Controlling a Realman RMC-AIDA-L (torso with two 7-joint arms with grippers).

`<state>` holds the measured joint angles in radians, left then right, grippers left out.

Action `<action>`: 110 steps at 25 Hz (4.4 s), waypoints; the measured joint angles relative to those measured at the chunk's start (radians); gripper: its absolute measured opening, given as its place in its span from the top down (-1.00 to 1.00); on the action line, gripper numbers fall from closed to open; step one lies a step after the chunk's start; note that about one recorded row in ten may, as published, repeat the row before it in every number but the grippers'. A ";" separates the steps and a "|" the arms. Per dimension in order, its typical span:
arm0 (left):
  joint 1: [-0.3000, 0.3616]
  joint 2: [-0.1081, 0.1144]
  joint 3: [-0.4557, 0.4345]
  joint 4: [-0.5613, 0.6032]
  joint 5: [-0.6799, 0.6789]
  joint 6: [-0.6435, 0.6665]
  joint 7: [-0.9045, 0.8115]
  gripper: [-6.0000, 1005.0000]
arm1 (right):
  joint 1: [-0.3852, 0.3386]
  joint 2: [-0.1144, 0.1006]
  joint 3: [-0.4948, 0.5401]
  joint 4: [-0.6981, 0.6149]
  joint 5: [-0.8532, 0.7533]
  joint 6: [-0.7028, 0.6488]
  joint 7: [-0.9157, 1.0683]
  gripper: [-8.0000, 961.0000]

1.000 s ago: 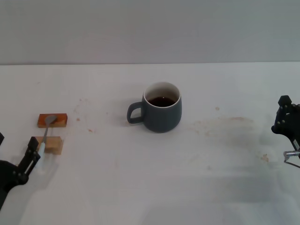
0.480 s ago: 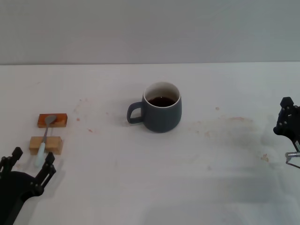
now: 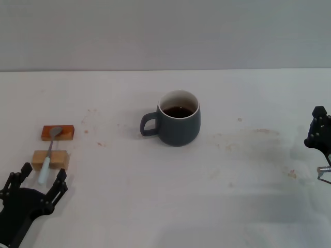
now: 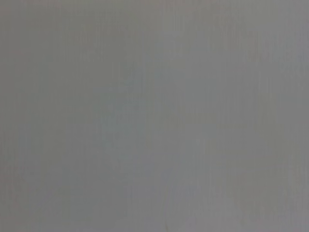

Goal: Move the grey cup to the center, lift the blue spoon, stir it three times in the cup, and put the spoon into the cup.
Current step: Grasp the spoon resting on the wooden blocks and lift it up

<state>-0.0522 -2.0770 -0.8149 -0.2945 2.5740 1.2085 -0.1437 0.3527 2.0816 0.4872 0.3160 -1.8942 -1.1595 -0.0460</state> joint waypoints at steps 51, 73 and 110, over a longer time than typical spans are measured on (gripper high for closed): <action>-0.021 0.003 -0.004 0.001 -0.002 -0.051 0.000 -0.15 | -0.003 0.002 -0.009 0.002 0.000 0.000 0.000 0.99; -0.022 0.003 -0.006 0.004 -0.001 -0.050 0.001 0.02 | -0.005 0.002 -0.010 0.002 0.000 0.000 0.000 0.99; -0.028 0.005 -0.001 -0.002 0.003 -0.046 0.040 0.71 | -0.008 0.002 -0.010 0.002 0.000 -0.006 0.000 0.99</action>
<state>-0.0801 -2.0724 -0.8159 -0.2964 2.5772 1.1626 -0.1034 0.3451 2.0831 0.4771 0.3176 -1.8946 -1.1658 -0.0460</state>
